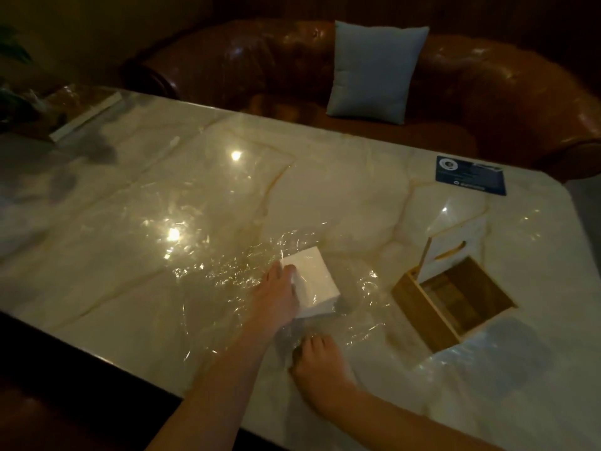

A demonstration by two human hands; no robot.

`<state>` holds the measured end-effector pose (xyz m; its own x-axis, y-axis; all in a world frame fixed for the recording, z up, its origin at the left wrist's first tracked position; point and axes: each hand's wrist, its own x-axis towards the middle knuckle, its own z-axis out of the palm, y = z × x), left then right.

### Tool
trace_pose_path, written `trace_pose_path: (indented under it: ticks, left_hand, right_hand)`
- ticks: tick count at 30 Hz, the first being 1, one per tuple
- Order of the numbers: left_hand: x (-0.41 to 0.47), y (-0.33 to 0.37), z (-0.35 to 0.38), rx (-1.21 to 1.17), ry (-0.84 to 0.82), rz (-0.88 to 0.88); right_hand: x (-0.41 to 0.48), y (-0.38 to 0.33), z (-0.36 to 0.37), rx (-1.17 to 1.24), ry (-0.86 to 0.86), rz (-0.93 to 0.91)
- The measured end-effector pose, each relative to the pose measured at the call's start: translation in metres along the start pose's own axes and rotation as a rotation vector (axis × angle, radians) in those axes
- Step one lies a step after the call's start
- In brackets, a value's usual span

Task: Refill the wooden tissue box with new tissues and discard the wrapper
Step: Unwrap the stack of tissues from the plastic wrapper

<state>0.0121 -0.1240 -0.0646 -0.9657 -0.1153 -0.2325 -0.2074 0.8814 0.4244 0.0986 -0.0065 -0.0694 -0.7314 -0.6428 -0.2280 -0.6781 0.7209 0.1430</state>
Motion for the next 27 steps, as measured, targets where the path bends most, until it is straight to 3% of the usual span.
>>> trace_pose_path:
  ticks: [7, 9, 13, 19, 23, 27]
  left_hand:
    - [0.001, -0.01, 0.012, 0.01, -0.007, 0.018]
    - [0.001, -0.015, 0.013, -0.006, 0.005, 0.037]
    - [-0.001, -0.022, 0.015, -0.054, 0.036, 0.072]
    - [-0.01, -0.022, 0.015, -0.212, 0.159, 0.094]
    - [-0.013, -0.025, 0.015, -0.206, 0.217, 0.107]
    - [-0.013, -0.028, 0.022, -0.162, 0.24, 0.131]
  right_hand:
    - [0.005, -0.005, -0.011, -0.042, -0.118, -0.152]
    - [0.007, -0.003, -0.016, 0.012, -0.182, -0.133]
    - [0.015, 0.012, -0.019, 0.2, -0.111, -0.081]
    - [0.028, 0.072, -0.041, 0.546, 0.353, 0.28]
    - [0.037, 0.116, -0.036, 0.958, 0.288, 0.727]
    - [0.04, 0.133, -0.023, 1.374, 0.081, 0.972]
